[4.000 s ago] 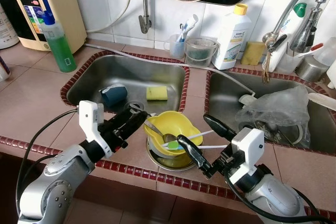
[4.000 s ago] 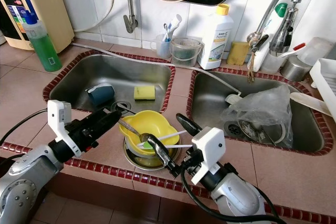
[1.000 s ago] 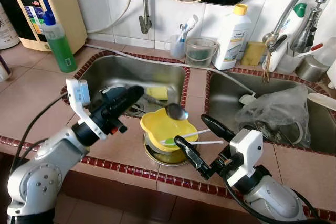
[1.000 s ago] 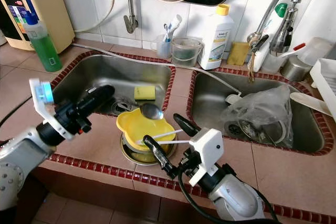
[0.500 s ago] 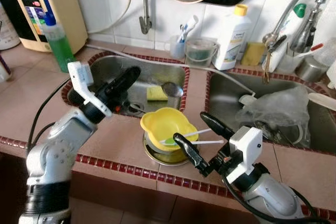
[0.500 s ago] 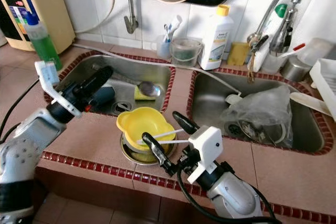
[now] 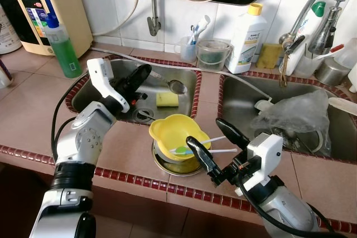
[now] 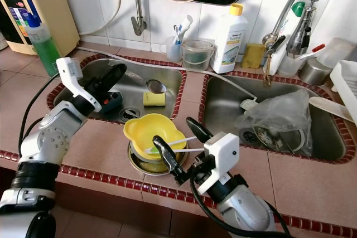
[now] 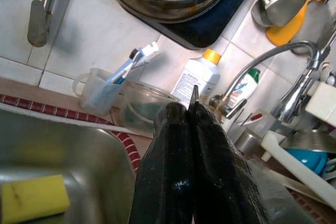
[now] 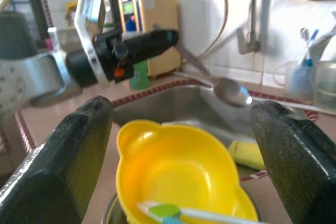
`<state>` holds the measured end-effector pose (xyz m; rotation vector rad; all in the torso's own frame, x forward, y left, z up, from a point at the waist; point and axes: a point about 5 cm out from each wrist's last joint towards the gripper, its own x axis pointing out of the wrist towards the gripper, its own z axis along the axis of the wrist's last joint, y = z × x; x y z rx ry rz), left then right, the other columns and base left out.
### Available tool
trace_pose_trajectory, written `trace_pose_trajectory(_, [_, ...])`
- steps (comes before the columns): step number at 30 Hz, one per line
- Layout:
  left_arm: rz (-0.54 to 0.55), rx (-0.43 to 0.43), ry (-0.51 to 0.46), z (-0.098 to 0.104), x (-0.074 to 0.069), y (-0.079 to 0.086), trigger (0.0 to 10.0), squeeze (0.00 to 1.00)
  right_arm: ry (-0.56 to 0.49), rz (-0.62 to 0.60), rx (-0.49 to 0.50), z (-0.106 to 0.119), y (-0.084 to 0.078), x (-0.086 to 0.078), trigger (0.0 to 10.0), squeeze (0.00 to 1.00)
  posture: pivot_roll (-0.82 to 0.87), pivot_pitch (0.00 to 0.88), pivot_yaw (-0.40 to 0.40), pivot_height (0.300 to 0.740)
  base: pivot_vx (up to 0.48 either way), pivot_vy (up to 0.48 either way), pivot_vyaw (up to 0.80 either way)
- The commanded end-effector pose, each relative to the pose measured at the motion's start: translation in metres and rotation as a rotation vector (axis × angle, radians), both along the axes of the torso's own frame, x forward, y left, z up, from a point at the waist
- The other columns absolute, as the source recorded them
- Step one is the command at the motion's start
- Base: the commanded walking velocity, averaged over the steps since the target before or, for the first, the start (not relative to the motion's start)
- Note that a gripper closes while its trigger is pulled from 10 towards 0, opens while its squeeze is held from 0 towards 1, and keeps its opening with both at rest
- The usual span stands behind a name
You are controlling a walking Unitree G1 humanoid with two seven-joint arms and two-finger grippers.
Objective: Kitchen organization
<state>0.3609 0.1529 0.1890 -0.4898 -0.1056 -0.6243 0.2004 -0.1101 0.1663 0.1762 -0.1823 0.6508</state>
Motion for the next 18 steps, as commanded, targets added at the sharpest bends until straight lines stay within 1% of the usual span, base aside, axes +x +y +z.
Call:
trace_pose_trajectory(1, [0.0, 0.034, -0.032, 0.007, 0.006, 0.001, 10.0, 0.0, 0.0, -0.051, 0.03, 0.007, -0.004, 0.0, 10.0, 0.0, -0.03, 0.023, 0.013, 0.74, 0.0, 0.0, 0.0])
trace_pose_trajectory(2, [0.0, 0.049, -0.036, 0.006, 0.008, 0.001, 10.0, 0.0, 0.014, -0.079, 0.04, 0.007, -0.006, 0.001, 10.0, 0.0, -0.03, 0.023, 0.013, 0.74, 0.0, 0.0, 0.0])
trace_pose_trajectory(3, [-0.004, 0.055, -0.037, 0.007, 0.011, 0.003, 10.0, 0.0, 0.024, -0.135, 0.043, 0.009, -0.009, 0.002, 10.0, 0.0, -0.03, 0.047, 0.01, 0.74, 0.0, 0.0, 0.0])
trace_pose_trajectory(8, [-0.005, 0.113, -0.049, 0.01, 0.016, 0.009, 10.0, 0.0, 0.026, -0.219, 0.023, 0.016, -0.016, -0.003, 10.0, 0.0, -0.04, 0.105, 0.006, 0.74, 0.0, 0.0, 0.0])
trace_pose_trajectory(10, [0.001, 0.133, -0.05, 0.01, 0.02, 0.012, 10.0, 0.0, 0.029, -0.244, 0.032, 0.02, -0.019, -0.005, 10.0, 0.0, -0.04, 0.133, 0.004, 0.74, 0.0, 0.0, 0.0])
trace_pose_trajectory(11, [0.001, 0.133, -0.05, 0.01, 0.02, 0.012, 10.0, 0.0, 0.029, -0.244, 0.032, 0.02, -0.019, -0.005, 10.0, 0.0, -0.04, 0.133, 0.004, 0.74, 0.0, 0.0, 0.0])
trace_pose_trajectory(12, [0.009, 0.155, -0.046, 0.009, 0.022, 0.014, 10.0, 0.0, 0.037, -0.256, 0.046, 0.023, -0.02, -0.007, 10.0, 0.0, -0.05, 0.151, 0.003, 0.74, 0.0, 0.0, 0.0])
trace_pose_trajectory(18, [0.009, 0.155, -0.046, 0.009, 0.022, 0.014, 10.0, 0.0, 0.037, -0.256, 0.046, 0.023, -0.02, -0.007, 10.0, 0.0, -0.05, 0.151, 0.003, 0.74, 0.0, 0.0, 0.0])
